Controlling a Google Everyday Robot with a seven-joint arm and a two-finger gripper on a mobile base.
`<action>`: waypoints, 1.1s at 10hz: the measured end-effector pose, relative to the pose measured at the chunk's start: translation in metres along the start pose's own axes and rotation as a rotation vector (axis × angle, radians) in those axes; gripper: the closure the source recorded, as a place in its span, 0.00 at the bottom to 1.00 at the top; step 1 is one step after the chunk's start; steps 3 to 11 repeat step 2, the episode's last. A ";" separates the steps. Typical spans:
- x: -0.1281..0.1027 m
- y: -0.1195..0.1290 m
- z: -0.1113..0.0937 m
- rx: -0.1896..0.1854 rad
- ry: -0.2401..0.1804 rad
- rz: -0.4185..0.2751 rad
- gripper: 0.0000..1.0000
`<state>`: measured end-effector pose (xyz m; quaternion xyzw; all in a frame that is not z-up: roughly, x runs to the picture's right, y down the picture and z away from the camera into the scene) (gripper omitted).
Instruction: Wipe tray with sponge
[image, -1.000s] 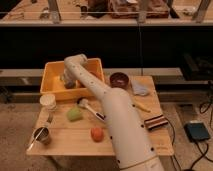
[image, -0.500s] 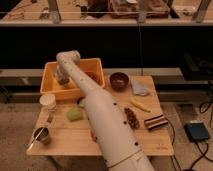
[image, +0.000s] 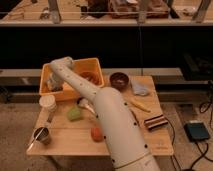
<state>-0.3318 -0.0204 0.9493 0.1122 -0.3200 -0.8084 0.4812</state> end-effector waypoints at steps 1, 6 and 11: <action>-0.006 0.007 -0.004 0.008 0.003 0.011 0.80; -0.013 0.019 -0.012 0.016 0.021 0.027 0.80; -0.013 0.019 -0.012 0.016 0.021 0.027 0.80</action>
